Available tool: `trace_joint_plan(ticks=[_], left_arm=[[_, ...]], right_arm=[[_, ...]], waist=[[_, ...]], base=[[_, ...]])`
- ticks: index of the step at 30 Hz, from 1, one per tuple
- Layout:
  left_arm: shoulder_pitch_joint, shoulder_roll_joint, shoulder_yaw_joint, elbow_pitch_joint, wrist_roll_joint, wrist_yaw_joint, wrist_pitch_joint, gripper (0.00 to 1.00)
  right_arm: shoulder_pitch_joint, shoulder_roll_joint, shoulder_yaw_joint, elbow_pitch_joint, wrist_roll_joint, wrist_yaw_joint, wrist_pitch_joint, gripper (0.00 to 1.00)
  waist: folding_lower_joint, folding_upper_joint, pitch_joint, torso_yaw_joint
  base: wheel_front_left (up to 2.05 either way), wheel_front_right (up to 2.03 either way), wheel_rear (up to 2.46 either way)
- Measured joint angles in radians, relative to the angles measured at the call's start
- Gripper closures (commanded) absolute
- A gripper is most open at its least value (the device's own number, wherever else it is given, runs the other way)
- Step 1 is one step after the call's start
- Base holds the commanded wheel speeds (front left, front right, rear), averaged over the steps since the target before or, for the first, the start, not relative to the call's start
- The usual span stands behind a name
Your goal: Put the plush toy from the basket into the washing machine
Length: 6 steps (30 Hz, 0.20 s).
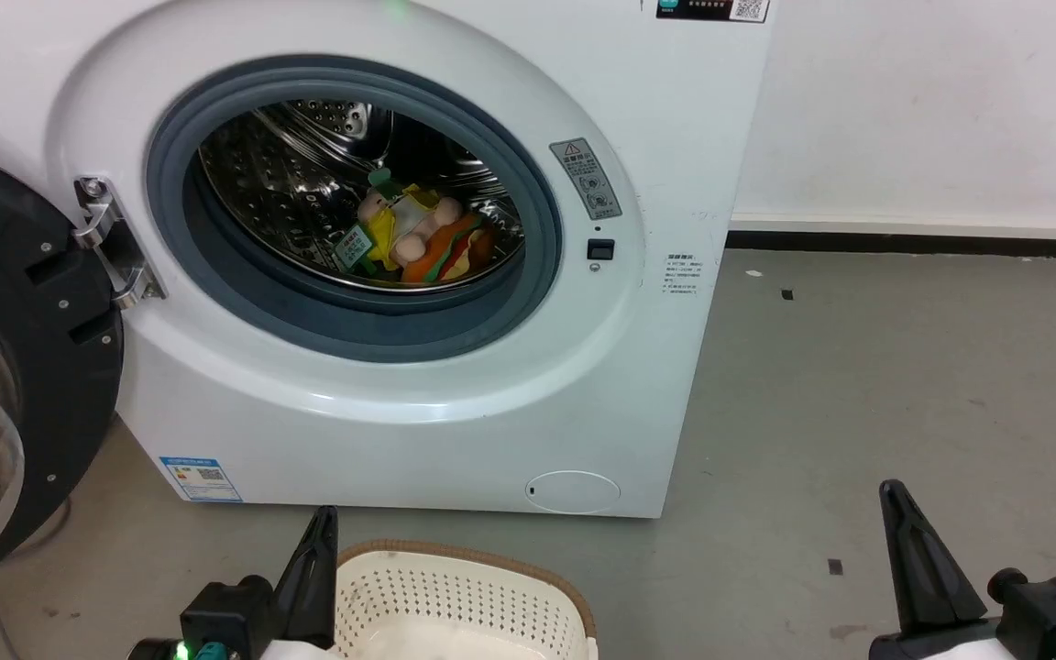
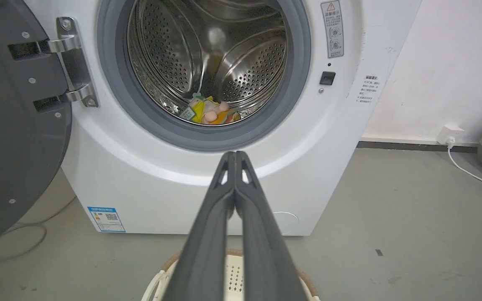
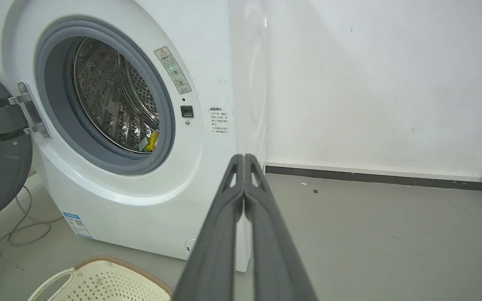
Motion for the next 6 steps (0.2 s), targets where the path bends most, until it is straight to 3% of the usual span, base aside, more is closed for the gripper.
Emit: trace_joint_plan(ticks=[6], left_arm=[[-0.002,-0.013,0.015,-0.002,0.021,-0.011,0.016,1.0]], right_arm=[[-0.004,0.0,0.001,0.002,-0.003,0.0,0.014,1.0]], waist=[[0.0,0.0,0.001,-0.003]], base=[[0.0,0.0,0.0]])
